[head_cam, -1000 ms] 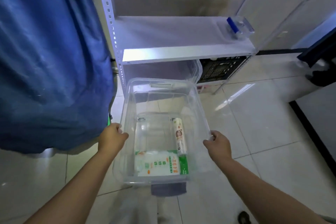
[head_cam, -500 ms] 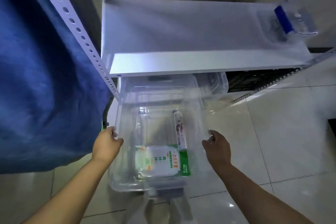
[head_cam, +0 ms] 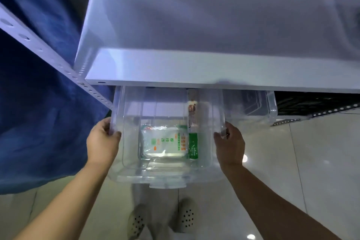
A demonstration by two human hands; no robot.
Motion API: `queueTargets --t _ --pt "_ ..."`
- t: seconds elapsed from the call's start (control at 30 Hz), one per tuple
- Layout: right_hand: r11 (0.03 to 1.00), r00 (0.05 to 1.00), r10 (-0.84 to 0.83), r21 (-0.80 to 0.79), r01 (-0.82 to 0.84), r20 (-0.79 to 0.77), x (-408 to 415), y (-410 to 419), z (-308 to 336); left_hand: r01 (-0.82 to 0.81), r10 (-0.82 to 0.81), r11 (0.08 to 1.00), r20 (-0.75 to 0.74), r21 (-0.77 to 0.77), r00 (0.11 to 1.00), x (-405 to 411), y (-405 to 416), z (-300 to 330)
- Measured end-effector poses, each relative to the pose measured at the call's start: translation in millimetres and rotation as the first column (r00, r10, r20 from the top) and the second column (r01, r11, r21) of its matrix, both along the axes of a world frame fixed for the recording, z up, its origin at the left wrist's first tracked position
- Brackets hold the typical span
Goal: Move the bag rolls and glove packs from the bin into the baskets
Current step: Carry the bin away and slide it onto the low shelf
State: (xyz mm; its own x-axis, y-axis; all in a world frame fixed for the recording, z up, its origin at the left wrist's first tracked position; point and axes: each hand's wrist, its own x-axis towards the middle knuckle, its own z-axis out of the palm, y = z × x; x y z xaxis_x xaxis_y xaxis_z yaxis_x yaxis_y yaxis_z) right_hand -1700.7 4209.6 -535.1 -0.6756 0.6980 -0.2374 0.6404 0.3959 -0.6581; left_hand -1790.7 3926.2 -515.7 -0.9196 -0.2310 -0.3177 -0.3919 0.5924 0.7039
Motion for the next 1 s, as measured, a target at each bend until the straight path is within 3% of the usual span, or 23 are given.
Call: queueTargets --t 0.3,0.4,0.5,0.6,0.73,0.8,0.93,1.0 --pt "0.996 0.992 0.060 0.076 -0.052 -0.109 -41 18 -23 -0.058 0.067 0.993 -0.085 0.099 0.994 -24 12 -18" --pt "0.995 0.994 0.079 0.066 -0.074 -0.075 -41 19 -22 -0.049 0.054 0.997 -0.089 0.063 0.995 -17 13 -18" --pt "0.976 0.991 0.137 0.173 -0.135 0.000 -28 22 -10 -0.014 0.012 0.999 -0.080 -0.031 0.997 -1 14 -13" --pt "0.960 0.987 0.082 0.276 -0.041 -0.139 -9 32 14 -0.017 0.008 0.993 -0.078 -0.118 0.997 20 16 -2" --pt "0.900 0.945 -0.124 0.367 0.235 -0.302 0 60 43 -0.072 0.073 0.986 0.003 -0.148 0.997 46 21 10" --pt "0.877 0.928 -0.231 0.350 0.329 -0.293 -8 73 52 -0.051 0.055 0.990 0.026 -0.132 0.998 54 22 12" --pt "0.922 0.966 -0.239 0.290 0.257 -0.095 -24 90 46 -0.029 0.036 0.993 0.065 -0.111 0.997 58 20 10" --pt "0.951 0.967 -0.204 0.204 0.233 -0.154 -29 89 42 -0.026 0.033 0.995 0.079 -0.093 0.996 59 19 9"
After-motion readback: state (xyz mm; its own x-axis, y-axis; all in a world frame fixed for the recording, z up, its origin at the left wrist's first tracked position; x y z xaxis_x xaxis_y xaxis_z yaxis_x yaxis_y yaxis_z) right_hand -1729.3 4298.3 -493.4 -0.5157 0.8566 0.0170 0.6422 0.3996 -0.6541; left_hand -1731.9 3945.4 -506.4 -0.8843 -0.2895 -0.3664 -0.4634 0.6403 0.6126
